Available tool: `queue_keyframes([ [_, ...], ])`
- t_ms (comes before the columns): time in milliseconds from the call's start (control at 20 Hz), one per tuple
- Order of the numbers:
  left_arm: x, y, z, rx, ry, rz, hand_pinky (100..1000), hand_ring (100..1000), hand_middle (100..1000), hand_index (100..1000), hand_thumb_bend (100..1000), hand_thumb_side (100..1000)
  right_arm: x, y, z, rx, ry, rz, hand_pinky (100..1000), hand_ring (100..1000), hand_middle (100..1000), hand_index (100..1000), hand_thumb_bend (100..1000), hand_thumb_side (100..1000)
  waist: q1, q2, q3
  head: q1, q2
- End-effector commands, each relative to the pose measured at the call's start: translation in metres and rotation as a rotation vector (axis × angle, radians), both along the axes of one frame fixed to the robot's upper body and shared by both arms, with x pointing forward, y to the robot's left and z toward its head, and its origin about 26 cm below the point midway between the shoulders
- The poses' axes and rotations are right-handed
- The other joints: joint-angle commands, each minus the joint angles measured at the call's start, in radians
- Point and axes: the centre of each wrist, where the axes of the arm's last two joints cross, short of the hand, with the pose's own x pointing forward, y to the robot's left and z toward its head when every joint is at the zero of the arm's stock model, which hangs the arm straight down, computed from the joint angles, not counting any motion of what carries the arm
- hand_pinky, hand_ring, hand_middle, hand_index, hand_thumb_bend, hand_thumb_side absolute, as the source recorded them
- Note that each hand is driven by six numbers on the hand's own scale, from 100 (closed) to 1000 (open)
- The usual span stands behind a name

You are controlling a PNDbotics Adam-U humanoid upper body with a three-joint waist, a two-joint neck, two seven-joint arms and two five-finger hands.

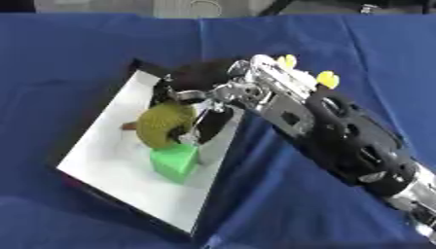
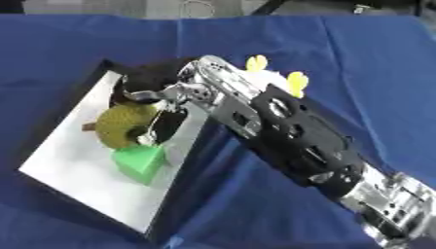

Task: Pick up objects on the table and place them in the box.

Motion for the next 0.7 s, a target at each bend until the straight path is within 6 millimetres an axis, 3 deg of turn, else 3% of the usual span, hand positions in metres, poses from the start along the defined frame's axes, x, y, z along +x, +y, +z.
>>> queue_keyframes([
  [50, -0.002, -0.001, 0.013, 0.021, -0.038, -0.009, 863, 789, 732, 857, 258, 695, 0.003, -0.004, 0.008, -0.04, -0.012, -0.005, 911, 957, 894, 925, 100, 519, -0.005, 0.001, -0.001, 0.003, -0.001],
  [150, -0.002, -0.001, 0.013, 0.019, -0.037, -0.008, 864, 789, 731, 857, 257, 696, 0.004, -0.007, 0.01, -0.045, -0.011, -0.009, 929, 982, 914, 936, 100, 617, -0.004, 0.001, -0.002, 0.003, -0.001],
  [250, -0.002, 0.0, 0.011, 0.015, -0.033, -0.005, 864, 789, 731, 857, 256, 696, 0.004, -0.009, 0.015, -0.028, -0.024, -0.015, 944, 1000, 926, 953, 100, 611, -0.003, 0.001, -0.002, 0.005, -0.001],
  [300, -0.002, 0.0, 0.011, 0.014, -0.032, -0.003, 864, 789, 731, 857, 256, 696, 0.003, -0.01, 0.019, -0.009, -0.038, -0.02, 949, 1000, 925, 957, 100, 580, -0.002, 0.001, -0.002, 0.006, -0.001],
  [550, -0.002, 0.0, 0.01, 0.012, -0.026, -0.003, 865, 789, 731, 858, 254, 697, -0.005, -0.017, 0.043, 0.135, -0.107, -0.065, 972, 1000, 929, 979, 100, 213, 0.0, 0.0, -0.003, 0.006, -0.001],
  [700, -0.002, 0.001, 0.009, 0.009, -0.02, -0.002, 866, 790, 732, 859, 254, 698, -0.013, -0.023, 0.06, 0.223, -0.13, -0.074, 987, 1000, 953, 1000, 100, 142, 0.001, 0.001, -0.006, 0.008, -0.001],
])
